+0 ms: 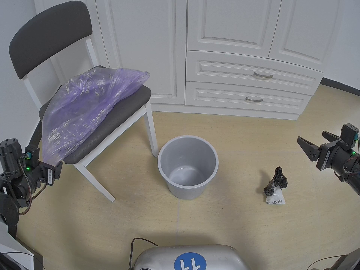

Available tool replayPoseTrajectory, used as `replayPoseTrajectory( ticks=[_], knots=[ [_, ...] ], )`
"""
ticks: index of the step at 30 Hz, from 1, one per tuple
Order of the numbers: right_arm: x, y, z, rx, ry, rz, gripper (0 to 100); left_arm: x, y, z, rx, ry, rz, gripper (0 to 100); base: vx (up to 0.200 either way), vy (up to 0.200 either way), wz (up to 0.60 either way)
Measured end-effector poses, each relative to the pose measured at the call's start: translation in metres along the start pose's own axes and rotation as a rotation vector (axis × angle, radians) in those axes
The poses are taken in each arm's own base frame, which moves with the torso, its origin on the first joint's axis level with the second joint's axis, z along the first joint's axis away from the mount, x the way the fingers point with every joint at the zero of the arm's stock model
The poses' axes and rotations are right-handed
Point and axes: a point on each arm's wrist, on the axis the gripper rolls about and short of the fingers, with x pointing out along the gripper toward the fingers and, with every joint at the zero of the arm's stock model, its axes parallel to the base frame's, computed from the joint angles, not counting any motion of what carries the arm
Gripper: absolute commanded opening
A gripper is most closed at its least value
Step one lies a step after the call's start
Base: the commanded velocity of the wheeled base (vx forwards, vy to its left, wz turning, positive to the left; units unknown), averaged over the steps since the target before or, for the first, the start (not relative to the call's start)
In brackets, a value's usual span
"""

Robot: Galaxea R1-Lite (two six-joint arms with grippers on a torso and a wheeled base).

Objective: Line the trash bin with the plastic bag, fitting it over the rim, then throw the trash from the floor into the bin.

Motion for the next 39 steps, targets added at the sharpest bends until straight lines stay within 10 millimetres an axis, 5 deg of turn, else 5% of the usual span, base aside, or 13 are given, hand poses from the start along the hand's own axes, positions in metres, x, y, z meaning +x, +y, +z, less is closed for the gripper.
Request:
replayPoseTrajectory(
  ticks=[14,27,39],
  knots=[
    [0.017,0.000,-0.006,0.006,-0.035,-0.019,100,0.042,0.000,-0.007,-0.046,-0.068,0.169,100,0.000,0.000,0.00],
    [0.019,-0.003,0.000,0.013,-0.084,-0.037,100,0.056,0.034,0.015,-0.204,-0.243,0.321,100,0.000,0.000,0.00],
    [0.018,-0.003,0.000,0.014,-0.091,-0.038,100,0.057,0.029,0.015,-0.209,-0.255,0.254,100,0.000,0.000,0.00]
  ],
)
